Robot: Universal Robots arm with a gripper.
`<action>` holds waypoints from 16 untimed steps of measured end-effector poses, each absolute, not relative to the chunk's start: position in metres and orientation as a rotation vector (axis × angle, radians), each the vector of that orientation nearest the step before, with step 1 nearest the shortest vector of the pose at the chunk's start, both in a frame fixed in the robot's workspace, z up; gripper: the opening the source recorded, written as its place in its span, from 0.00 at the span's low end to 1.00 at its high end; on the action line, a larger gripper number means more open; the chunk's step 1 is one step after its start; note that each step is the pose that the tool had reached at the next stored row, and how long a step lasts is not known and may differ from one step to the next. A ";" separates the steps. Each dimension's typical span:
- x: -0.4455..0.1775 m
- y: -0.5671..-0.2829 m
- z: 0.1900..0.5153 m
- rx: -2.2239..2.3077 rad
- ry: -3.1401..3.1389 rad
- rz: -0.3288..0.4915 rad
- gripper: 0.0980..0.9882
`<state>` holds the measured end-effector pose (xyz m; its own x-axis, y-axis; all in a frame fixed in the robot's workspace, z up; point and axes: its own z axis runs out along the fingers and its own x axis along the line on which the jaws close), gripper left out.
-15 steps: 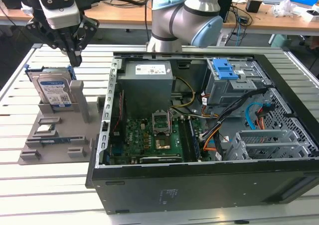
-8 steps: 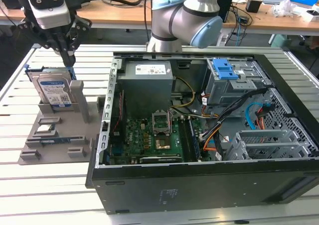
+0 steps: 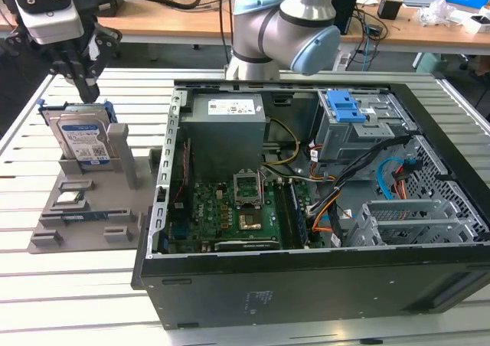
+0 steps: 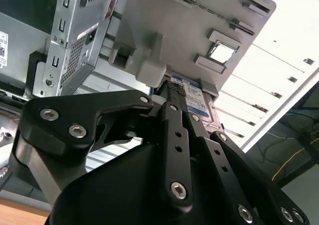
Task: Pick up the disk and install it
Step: 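Reach for the disk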
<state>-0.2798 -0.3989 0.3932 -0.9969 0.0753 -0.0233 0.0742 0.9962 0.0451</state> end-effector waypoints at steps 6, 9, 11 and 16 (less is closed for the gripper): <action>-0.292 -0.399 0.393 0.117 3.114 0.069 0.01; -0.306 -0.397 0.392 0.117 3.114 0.069 0.01; -0.314 -0.394 0.392 0.116 3.114 0.069 0.01; -0.336 -0.388 0.390 0.116 3.114 0.069 0.01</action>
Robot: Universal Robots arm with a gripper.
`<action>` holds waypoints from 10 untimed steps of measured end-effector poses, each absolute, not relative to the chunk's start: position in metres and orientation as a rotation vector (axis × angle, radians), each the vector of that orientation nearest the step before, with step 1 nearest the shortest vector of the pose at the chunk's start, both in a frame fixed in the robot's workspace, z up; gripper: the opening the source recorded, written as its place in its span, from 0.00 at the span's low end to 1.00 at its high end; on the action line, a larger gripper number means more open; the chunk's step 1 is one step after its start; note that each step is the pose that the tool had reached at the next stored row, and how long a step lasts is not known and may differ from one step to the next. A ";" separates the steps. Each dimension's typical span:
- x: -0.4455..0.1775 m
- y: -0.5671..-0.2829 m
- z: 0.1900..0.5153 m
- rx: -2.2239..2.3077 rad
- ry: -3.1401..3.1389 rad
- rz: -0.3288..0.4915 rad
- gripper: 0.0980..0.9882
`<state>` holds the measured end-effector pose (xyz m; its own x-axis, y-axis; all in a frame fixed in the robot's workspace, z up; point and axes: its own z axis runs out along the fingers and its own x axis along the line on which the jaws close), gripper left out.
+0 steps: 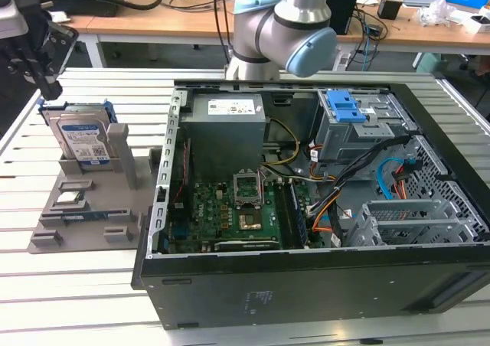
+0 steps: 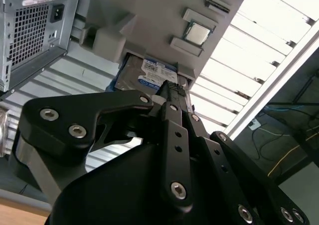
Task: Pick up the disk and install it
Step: 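Reach for the disk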
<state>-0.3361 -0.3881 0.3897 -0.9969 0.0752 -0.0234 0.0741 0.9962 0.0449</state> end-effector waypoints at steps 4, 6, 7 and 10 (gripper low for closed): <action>-0.350 -0.383 0.388 0.116 3.114 0.068 0.01; -0.355 -0.381 0.388 0.117 3.114 0.069 0.01; -0.358 -0.380 0.387 0.117 3.114 0.069 0.01; -0.366 -0.378 0.386 0.117 3.114 0.069 0.01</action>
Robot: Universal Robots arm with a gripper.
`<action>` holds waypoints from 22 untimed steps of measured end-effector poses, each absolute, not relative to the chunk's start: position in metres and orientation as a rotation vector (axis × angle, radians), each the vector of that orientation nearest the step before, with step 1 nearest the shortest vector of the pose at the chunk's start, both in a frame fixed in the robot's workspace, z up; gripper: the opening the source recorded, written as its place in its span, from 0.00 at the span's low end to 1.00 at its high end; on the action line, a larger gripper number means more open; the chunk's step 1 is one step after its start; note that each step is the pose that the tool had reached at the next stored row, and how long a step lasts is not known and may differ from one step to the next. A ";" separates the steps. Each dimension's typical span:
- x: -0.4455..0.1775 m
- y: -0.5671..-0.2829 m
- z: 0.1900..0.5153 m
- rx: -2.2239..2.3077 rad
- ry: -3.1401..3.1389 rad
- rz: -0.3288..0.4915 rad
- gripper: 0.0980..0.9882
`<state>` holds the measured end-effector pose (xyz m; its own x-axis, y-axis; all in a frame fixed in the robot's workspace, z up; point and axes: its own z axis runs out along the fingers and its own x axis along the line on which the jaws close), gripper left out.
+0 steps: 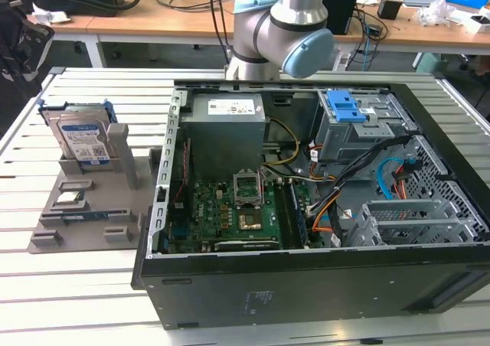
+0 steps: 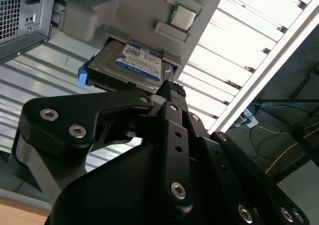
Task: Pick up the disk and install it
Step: 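Reach for the disk, then pick up the disk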
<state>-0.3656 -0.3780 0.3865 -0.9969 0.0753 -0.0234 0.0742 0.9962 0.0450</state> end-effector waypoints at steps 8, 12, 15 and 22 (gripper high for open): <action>-0.366 -0.378 0.386 0.117 3.114 0.069 0.01; -0.366 -0.378 0.387 0.057 3.116 0.069 0.01; -0.366 -0.378 0.386 -0.027 3.118 0.070 0.01; -0.366 -0.378 0.386 -0.318 3.106 0.073 0.01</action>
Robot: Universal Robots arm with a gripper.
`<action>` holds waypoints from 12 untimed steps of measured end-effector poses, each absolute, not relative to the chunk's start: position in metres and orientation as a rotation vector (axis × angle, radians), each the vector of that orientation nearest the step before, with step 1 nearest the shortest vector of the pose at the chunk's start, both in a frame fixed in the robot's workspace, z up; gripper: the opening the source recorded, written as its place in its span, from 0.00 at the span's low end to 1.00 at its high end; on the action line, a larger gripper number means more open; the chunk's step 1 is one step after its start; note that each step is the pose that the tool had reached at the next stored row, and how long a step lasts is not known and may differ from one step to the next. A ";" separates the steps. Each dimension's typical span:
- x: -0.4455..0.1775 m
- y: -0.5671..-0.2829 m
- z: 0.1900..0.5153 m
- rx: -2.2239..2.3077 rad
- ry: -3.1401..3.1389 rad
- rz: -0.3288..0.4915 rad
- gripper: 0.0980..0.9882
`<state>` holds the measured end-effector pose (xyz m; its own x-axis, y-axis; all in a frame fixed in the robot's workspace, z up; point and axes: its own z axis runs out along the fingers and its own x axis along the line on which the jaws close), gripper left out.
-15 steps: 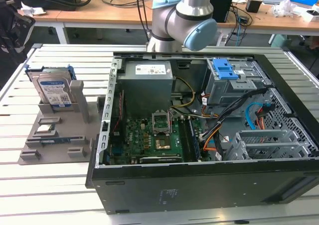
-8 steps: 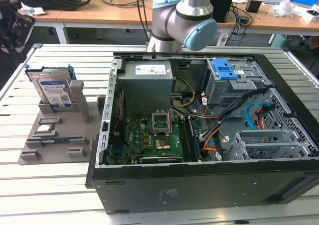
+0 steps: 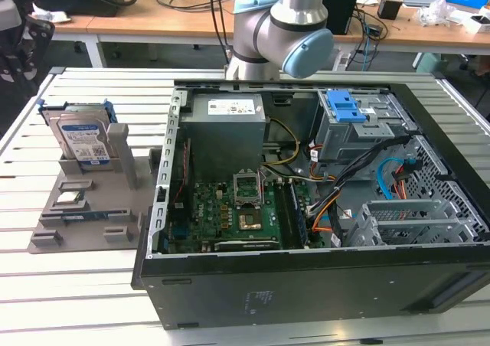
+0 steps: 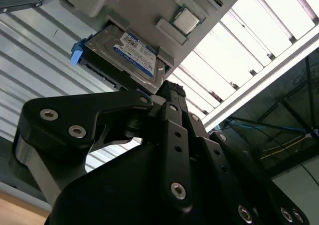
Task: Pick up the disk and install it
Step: 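Pick up the disk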
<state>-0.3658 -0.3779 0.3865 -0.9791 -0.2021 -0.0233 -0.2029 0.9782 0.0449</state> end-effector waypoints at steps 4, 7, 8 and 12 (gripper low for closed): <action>-0.366 -0.378 0.386 -0.409 3.097 0.074 0.01; -0.366 -0.378 0.386 -0.495 3.085 0.075 0.01; -0.366 -0.378 0.386 -0.523 3.081 0.075 0.01; -0.366 -0.378 0.386 -0.612 3.066 0.076 0.01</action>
